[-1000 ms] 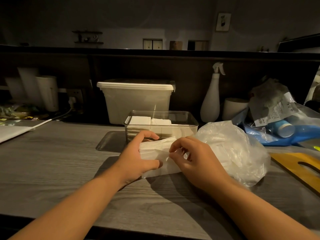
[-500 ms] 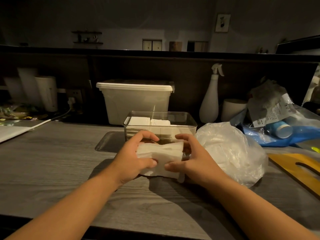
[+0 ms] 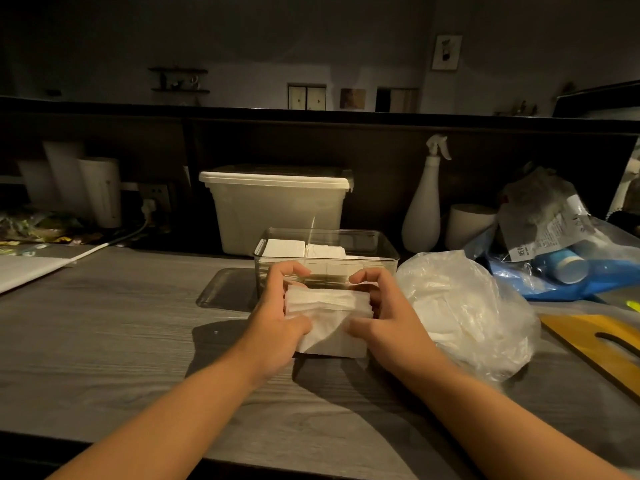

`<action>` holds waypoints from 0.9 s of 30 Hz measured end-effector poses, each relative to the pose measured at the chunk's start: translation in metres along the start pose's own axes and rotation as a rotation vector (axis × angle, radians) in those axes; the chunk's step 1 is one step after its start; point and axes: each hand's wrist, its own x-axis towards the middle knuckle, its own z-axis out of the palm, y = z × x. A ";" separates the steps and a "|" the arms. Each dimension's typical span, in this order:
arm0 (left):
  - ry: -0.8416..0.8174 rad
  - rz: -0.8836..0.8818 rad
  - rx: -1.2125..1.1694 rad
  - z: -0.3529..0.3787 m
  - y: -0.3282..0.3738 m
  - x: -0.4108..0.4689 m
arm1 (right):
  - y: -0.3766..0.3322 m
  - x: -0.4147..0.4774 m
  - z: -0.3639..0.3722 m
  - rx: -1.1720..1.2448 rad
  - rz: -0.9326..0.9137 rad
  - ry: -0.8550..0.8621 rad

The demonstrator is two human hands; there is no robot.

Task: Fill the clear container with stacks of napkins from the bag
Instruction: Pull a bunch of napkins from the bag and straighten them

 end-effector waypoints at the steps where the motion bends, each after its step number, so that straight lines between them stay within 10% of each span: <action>1: -0.003 0.002 0.019 -0.003 -0.002 0.000 | 0.001 -0.001 -0.001 -0.027 0.005 -0.014; 27: 0.101 -0.172 0.040 -0.032 0.018 -0.001 | -0.014 -0.004 -0.018 -0.535 0.086 0.059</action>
